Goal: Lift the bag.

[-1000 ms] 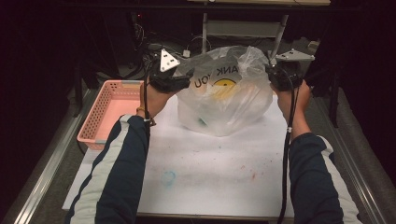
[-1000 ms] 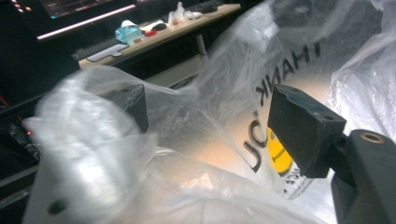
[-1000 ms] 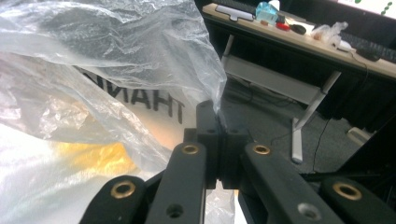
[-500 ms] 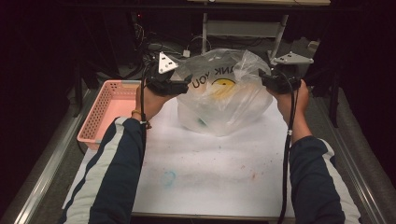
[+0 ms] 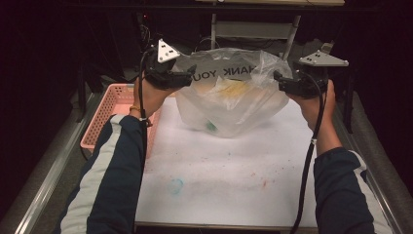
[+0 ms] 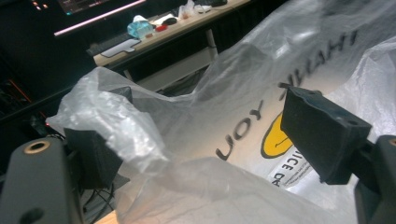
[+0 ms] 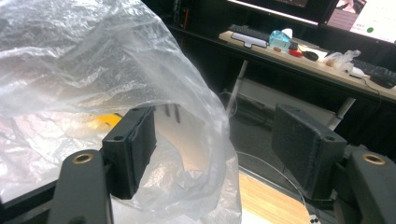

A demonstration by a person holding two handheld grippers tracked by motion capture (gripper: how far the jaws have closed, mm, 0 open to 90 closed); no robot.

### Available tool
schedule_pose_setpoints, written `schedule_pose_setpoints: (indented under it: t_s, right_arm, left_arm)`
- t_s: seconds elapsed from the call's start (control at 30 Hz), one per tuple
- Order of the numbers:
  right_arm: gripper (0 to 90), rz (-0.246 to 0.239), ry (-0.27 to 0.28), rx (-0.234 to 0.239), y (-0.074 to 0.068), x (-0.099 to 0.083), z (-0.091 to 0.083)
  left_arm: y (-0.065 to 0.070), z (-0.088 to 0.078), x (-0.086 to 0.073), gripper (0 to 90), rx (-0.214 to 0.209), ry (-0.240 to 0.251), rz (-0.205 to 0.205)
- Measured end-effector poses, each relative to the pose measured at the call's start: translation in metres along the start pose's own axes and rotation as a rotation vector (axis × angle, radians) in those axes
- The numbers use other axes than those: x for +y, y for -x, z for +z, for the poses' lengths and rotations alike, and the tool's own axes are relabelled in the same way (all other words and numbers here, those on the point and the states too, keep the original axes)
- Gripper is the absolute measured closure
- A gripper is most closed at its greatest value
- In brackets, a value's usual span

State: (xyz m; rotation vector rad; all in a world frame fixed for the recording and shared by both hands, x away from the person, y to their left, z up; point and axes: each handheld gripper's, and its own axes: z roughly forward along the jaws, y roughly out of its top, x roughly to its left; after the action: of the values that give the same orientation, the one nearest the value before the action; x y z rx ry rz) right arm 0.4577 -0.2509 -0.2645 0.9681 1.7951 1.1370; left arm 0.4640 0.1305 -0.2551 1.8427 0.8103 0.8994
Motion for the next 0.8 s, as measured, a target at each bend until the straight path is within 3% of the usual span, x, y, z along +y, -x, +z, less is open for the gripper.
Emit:
schedule_pose_setpoints:
  t_s: [0.1, 0.2, 0.23, 0.3, 0.43, 0.63, 0.8]
  right_arm:
    - [33.7, -0.004, -0.003, -0.014, 0.0, -0.001, -0.003]
    - [34.9, 0.006, -0.01, -0.032, 0.003, -0.004, -0.003]
    - [34.8, 0.011, -0.018, -0.035, 0.005, -0.006, -0.003]
    - [36.8, 0.015, -0.026, -0.05, 0.008, -0.01, -0.002]
    - [36.7, 0.041, -0.037, -0.044, 0.013, -0.02, -0.001]
    - [34.4, 0.039, -0.041, -0.023, 0.008, -0.032, -0.002]
    - [31.9, 0.02, -0.016, -0.002, 0.002, -0.034, -0.008]
  left_arm:
    - [-0.002, -0.005, -0.002, 17.7, -0.012, -0.007, 0.015]
    - [-0.001, -0.006, -0.009, 15.2, -0.011, -0.049, 0.074]
    - [-0.002, -0.006, -0.012, 15.2, -0.021, -0.054, 0.077]
    - [-0.004, -0.008, -0.019, 15.2, -0.022, -0.055, 0.067]
    - [-0.01, -0.009, -0.033, 15.1, -0.045, -0.059, 0.004]
    - [-0.017, -0.009, -0.056, 15.1, -0.086, -0.052, -0.081]
    - [-0.01, -0.012, -0.068, 15.2, -0.059, -0.052, -0.045]
